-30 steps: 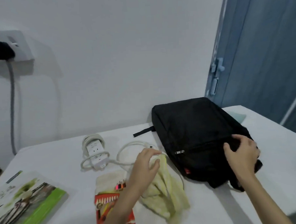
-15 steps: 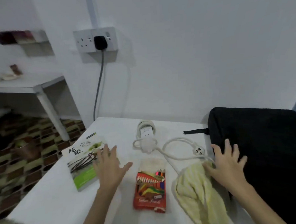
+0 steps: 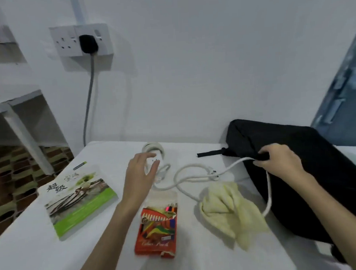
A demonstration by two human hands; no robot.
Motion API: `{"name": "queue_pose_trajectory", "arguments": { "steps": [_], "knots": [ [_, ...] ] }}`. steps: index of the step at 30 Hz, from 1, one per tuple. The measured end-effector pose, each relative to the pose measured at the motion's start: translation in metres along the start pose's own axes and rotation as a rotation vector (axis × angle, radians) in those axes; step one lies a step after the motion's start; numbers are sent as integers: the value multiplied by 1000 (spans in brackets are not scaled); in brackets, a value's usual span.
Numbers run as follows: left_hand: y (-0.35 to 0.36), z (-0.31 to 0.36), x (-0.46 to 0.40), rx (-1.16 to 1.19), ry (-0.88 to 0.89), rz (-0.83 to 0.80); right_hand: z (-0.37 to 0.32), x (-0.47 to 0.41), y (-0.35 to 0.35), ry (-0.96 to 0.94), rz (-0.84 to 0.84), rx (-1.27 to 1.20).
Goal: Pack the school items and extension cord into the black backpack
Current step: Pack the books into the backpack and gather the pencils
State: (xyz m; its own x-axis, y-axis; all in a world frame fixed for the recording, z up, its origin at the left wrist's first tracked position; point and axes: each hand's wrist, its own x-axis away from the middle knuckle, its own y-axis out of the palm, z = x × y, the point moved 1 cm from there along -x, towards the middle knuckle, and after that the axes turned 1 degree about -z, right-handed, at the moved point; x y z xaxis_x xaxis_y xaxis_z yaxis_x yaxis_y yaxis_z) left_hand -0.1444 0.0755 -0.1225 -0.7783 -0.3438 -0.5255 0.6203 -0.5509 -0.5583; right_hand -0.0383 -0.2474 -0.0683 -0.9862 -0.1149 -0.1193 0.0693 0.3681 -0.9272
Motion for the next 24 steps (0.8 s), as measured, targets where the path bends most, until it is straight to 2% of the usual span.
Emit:
{"name": "queue_pose_trajectory", "arguments": {
  "steps": [2,4,6,12,15,17,19,22,24],
  "knots": [
    [31,40,-5,183,39,-129,16,-15,-24,-5,-87,-158],
    [60,70,-4,254,113,-244,31,-25,-39,-2,-194,-263],
    [89,91,0,306,172,-340,43,-29,-51,-4,-216,-320],
    [144,107,15,417,43,-606,59,-44,-90,-99,-23,-312],
    [156,102,21,395,30,-661,65,-50,-102,-121,123,-275],
    [163,101,21,401,7,-644,68,-47,-106,-107,178,-283],
    [165,107,19,517,-101,-594,65,-37,-93,-92,151,-331],
    [173,130,12,987,-541,-631,60,-11,-43,-125,15,-362],
    [180,138,9,1170,-790,-643,58,10,-6,-123,-103,-354]
  ]
}}
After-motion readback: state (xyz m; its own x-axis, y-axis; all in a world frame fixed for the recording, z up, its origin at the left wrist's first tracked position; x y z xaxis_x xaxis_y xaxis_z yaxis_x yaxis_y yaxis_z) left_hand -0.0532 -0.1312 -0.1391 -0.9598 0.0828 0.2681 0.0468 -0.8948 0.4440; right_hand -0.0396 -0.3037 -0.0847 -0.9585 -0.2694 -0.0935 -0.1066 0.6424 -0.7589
